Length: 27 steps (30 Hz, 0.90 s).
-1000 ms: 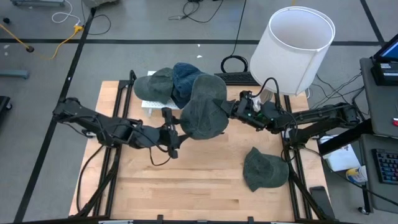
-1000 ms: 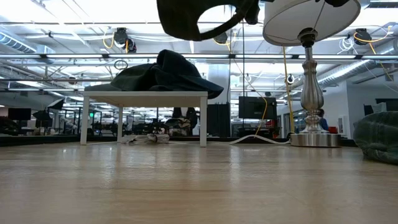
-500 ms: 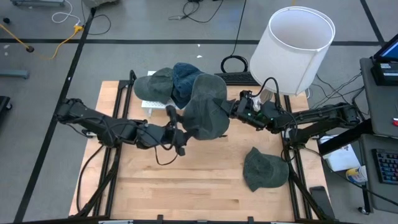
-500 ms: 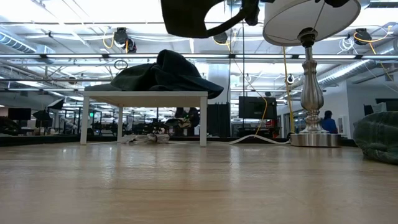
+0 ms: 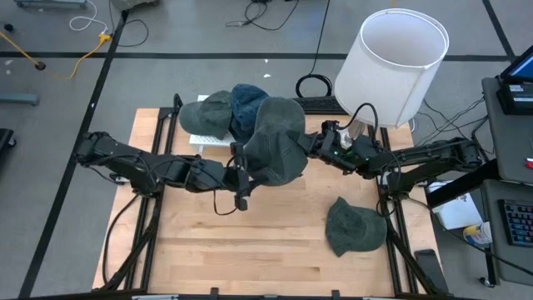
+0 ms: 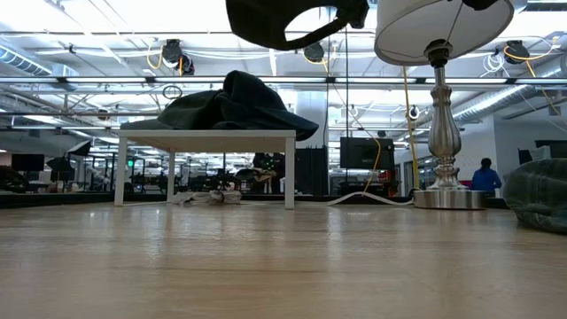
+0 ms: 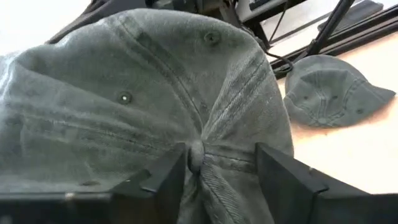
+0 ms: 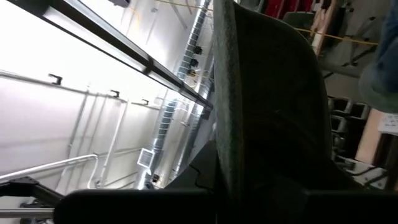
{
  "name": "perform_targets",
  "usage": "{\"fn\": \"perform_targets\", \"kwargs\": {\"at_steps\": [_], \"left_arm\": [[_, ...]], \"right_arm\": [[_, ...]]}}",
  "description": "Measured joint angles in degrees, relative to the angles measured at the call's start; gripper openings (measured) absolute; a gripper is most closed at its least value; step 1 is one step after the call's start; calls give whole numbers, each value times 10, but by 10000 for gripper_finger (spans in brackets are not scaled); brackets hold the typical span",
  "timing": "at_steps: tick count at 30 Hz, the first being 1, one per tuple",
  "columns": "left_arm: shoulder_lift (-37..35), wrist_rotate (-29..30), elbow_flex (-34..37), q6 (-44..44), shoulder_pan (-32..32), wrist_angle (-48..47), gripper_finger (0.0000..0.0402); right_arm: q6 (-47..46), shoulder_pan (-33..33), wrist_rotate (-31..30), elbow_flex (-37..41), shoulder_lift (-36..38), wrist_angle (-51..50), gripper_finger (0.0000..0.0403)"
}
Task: Pick & Place hat
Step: Stack the left gray cap on the gray cap on the shelf
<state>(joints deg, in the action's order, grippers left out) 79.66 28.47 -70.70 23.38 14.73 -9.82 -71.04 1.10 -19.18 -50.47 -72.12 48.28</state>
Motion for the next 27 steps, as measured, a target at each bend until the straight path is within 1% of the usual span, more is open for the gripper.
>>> {"fn": "perform_targets", "kwargs": {"at_steps": [4, 11, 13, 16, 19, 21, 23, 27], "left_arm": [[0, 4, 0, 3, 0, -1, 135], [0, 86, 0, 4, 5, 10, 22], [0, 100, 0, 4, 8, 15, 17], [0, 127, 0, 8, 15, 33, 26], [0, 151, 0, 48, 23, 61, 18], [0, 190, 0, 83, 32, 84, 17], [0, 242, 0, 126, 41, 116, 17], [-1, 336, 0, 221, 58, 166, 17]], "right_arm": [[0, 0, 8, 0, 0, 6, 9], [1, 0, 17, 0, 0, 4, 9], [-2, 0, 15, 0, 0, -3, 9], [-21, 0, 14, 0, 0, -11, 9], [-69, 0, 8, 0, 0, -21, 9], [-103, 0, -8, 0, 0, -25, 9], [-128, 0, -20, 0, 0, -26, 9], [-159, 0, -21, 0, 0, -38, 9]]}}
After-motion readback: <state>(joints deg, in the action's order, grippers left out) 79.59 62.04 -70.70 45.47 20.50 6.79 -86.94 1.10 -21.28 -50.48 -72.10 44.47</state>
